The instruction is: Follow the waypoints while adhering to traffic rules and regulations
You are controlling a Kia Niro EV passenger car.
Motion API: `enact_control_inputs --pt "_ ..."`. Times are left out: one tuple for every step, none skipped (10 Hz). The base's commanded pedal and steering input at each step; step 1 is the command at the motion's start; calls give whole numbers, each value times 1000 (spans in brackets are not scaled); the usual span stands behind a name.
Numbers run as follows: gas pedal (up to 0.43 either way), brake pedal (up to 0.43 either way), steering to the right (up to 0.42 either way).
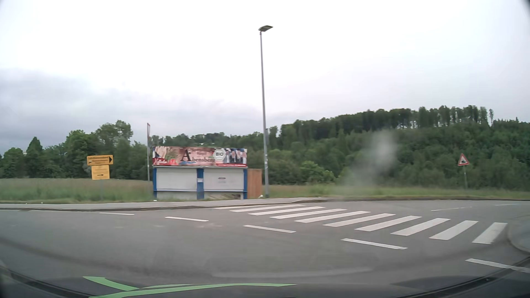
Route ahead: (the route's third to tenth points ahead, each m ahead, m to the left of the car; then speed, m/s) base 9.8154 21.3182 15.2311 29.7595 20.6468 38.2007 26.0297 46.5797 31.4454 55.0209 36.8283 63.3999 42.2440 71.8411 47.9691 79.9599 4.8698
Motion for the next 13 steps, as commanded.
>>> enact_control_inputs --pt "47 0 -500" --pt "47 0 -497" --pt "47 0 -497" --pt "47 0 -498" --pt "47 0 -498" --pt "47 0 -498" --pt "47 0 -498" --pt "47 0 -499" --pt "47 0 -499" --pt "47 0 -499" --pt "47 0 -499" --pt "47 0 -499" --pt "47 0 -499"
